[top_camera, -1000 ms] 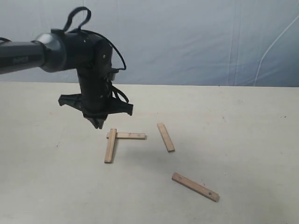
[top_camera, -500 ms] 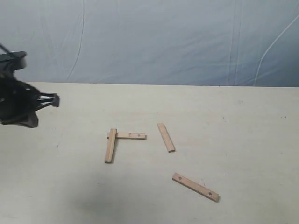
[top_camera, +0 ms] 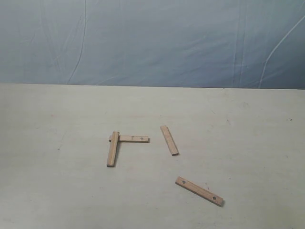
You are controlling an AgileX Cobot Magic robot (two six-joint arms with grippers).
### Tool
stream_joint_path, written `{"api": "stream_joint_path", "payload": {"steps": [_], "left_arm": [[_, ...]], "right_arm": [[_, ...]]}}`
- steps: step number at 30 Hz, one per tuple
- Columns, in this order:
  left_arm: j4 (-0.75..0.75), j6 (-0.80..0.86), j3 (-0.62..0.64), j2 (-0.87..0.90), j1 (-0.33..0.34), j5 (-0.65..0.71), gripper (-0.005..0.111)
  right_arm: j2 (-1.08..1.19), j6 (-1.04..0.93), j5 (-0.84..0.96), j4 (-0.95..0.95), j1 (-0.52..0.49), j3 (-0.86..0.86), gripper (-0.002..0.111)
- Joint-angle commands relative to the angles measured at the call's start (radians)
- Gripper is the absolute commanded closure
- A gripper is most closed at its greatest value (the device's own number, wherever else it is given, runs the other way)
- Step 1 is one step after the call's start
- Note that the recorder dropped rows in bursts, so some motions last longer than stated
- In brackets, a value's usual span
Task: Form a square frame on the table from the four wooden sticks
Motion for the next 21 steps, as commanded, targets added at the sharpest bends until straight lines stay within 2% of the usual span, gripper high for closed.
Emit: {"api": "stream_joint_path", "payload": {"steps": [1,5,8,13,15,17,21], "left_arm": [[-0.011,-0.005,0.116,-0.229,-0.011,-0.074,0.107],[-0.011,-0.005,0.204,-0.38,-0.011,-0.166,0.107],[-0.004,-0.002,0.278,-0.448,-0.011,-0.255,0.107],[0.054,-0.002,0.407,-0.478,-0.011,-0.386,0.107],[0.085,-0.002,0.422,-0.478,-0.011,-0.424,0.107],[0.109,-0.004,0.422,-0.478,-0.011,-0.378,0.107],[0.107,-0.004,0.422,-0.478,-0.011,-0.374,0.107]], "right_arm": [[-0.008,0.0,-0.015,-0.007,-0.005,0.0,0.109],[-0.008,0.0,-0.071,-0.014,-0.005,0.0,0.109],[-0.008,0.0,-0.178,-0.037,-0.005,0.0,0.109],[-0.008,0.019,-0.536,0.135,-0.005,0.0,0.109],[-0.008,0.124,-0.655,0.239,-0.003,0.0,0.109],[-0.008,0.245,-0.74,0.297,-0.003,0.0,0.109],[0.001,0.417,-0.844,0.259,-0.003,-0.024,0.109]]}}
